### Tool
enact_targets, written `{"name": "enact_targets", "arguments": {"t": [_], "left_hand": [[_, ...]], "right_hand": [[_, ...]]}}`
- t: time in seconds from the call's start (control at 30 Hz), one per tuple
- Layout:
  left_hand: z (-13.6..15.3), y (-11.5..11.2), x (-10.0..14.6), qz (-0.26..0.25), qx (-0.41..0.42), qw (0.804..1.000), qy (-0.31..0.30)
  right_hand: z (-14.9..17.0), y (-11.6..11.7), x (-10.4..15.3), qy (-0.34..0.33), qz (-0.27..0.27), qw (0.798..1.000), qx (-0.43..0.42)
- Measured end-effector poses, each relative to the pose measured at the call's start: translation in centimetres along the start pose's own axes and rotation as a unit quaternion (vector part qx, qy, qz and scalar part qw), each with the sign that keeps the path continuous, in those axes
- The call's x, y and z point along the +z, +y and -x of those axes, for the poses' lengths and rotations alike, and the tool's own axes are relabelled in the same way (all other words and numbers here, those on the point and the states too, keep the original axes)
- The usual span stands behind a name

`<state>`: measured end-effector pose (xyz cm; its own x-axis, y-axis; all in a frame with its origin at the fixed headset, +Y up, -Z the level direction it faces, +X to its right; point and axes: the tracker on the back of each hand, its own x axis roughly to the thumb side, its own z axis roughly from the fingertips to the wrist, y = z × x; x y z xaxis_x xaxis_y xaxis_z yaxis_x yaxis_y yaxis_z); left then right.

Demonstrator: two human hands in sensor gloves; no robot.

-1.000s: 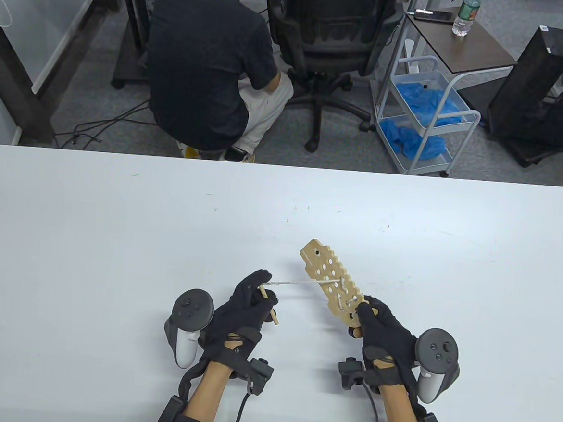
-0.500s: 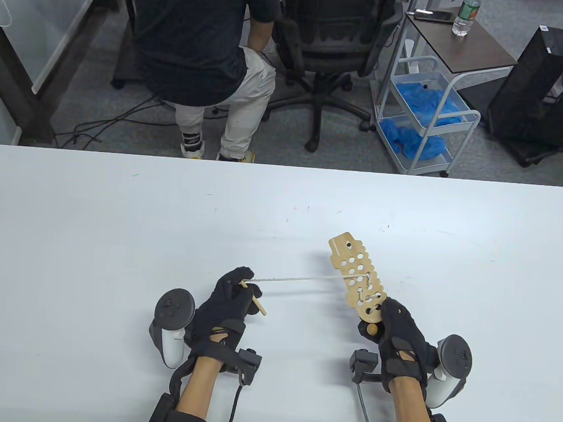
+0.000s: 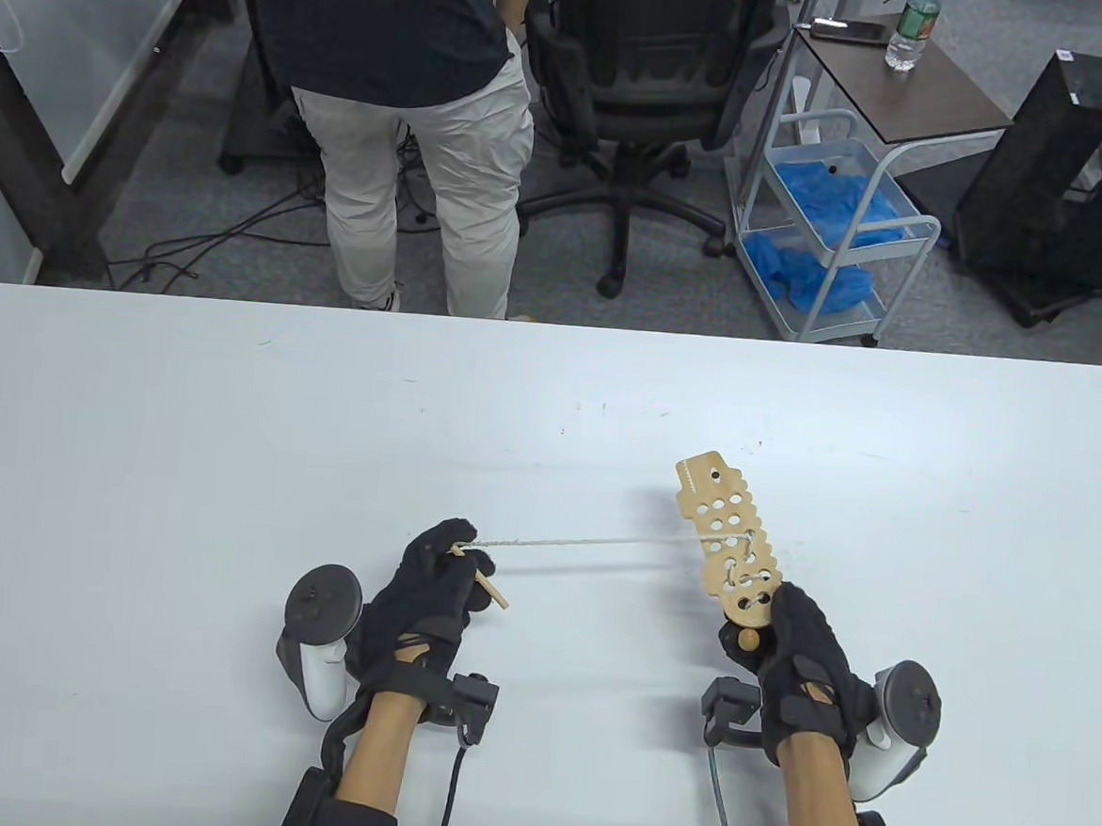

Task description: Remove rope from all holes on crocodile lacing toy

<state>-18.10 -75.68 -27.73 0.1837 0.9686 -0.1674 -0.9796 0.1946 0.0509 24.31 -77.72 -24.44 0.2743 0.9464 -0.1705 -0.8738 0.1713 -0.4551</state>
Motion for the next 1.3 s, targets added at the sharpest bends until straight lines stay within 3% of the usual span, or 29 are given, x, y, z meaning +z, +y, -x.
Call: {"name": "enact_targets", "arguments": {"t": [1.3], "left_hand": [[0.6,1.8,0.4,-0.069,0.043,0.997,0.013]], "right_hand": [[0.6,-1.6,-0.3,0.049,0.025,0.993,-0.103]]}}
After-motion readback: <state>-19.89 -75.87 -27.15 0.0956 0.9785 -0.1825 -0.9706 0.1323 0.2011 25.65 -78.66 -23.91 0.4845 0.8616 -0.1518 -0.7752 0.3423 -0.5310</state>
